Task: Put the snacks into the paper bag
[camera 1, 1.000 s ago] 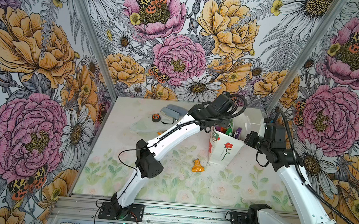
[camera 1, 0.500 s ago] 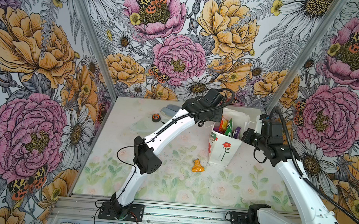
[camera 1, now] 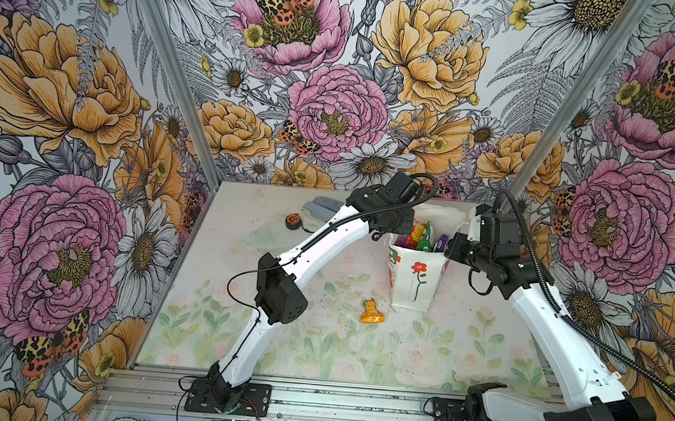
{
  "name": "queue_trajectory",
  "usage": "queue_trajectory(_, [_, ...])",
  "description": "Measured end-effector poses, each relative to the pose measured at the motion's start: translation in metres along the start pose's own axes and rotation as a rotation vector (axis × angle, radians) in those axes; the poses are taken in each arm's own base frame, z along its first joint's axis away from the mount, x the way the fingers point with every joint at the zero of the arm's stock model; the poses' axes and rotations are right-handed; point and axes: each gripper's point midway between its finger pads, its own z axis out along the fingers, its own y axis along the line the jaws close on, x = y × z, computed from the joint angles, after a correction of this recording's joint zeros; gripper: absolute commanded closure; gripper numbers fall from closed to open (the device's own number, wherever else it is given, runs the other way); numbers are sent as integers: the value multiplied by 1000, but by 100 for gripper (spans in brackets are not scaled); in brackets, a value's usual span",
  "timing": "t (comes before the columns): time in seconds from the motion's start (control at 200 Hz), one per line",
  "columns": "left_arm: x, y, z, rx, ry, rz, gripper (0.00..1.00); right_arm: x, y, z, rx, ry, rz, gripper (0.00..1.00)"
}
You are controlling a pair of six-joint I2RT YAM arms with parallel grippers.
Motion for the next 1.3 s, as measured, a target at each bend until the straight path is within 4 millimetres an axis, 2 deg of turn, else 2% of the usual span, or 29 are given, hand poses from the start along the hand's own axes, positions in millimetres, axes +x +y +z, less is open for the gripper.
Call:
queue_trajectory(0.03, [-1,2,0,-7,-3,-7,100,-2,0,1,2,2,-4,100])
queue_trajectory(0.33, [-12,47,-3,-179,-63,-101,100,-21,11,3,-7,-1,-33,100])
queue_trajectory(0.516, [-15,50,-16,-198,-94,-127,100,-17,16,5,-20,13,-51,100])
queue_trajectory(0.611, [-12,49,-16,-197,-94,-137,100,-10,16,9,-19,29,-54,100])
queue_trajectory(0.706, [-12,48,-14,-191,-99,-143,100,-9,15,11,-16,31,-57,74])
queue_trajectory(0.771, [-12,47,-14,-188,-98,-144,100,-14,14,8,-8,20,-58,62])
queue_trajectory(0.851, [-12,46,-14,-183,-97,-143,100,-28,12,2,9,-6,-53,54])
queue_trajectory(0.976, [-12,45,-13,-179,-97,-143,100,-54,11,0,28,-45,-36,49])
queue_trajectory(1.121, [-13,42,-14,-170,-99,-143,100,-61,5,20,77,1,-29,50])
queue_trajectory(1.181, [-13,39,-13,-163,-98,-141,100,-55,1,33,94,43,-29,52])
queue_trajectory(1.301, [-13,35,-14,-152,-100,-138,100,-38,-5,50,121,124,-37,64])
